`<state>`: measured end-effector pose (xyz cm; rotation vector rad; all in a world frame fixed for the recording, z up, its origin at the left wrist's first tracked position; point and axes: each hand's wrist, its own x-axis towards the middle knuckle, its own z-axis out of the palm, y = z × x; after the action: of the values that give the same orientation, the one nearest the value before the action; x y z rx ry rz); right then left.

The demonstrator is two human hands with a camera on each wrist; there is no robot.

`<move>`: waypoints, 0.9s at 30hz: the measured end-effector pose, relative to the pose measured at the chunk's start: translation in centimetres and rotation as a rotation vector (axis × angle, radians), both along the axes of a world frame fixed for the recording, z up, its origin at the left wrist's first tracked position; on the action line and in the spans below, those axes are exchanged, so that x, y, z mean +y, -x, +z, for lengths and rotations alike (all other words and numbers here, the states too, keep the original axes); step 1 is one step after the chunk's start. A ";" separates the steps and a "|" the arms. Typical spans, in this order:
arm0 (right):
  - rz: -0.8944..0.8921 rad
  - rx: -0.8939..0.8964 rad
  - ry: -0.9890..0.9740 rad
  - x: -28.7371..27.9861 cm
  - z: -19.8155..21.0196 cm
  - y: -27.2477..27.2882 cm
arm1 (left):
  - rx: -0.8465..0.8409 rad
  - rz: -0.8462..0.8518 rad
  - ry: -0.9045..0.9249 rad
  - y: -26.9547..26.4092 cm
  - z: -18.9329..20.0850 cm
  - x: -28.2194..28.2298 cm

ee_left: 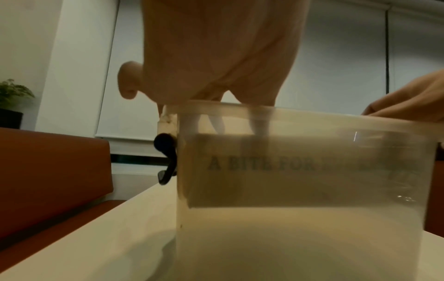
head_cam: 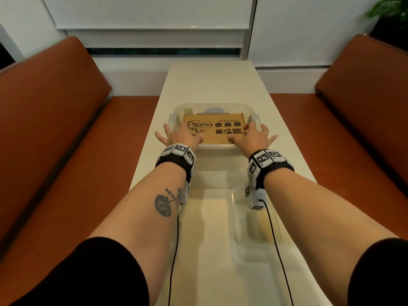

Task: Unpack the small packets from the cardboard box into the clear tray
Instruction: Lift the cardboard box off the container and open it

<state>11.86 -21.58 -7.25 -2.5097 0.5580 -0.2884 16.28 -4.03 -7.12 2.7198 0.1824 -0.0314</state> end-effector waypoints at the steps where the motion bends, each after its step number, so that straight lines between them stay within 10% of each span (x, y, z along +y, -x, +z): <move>1: 0.000 -0.008 0.022 -0.1 0.0 0.1 | 0.013 -0.007 -0.027 -0.1 0.1 0.0; 17: -0.088 -0.163 -0.125 -0.2 -0.1 -0.1 | -0.302 0.102 0.025 -0.7 0.5 0.4; 27: -0.039 -0.327 -0.410 0.7 1.7 -0.1 | -0.335 0.130 0.450 0.5 3.6 -0.8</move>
<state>11.94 -20.87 -5.57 -2.0065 0.4771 -0.5298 15.75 -4.86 -3.50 2.2191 0.2221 0.3725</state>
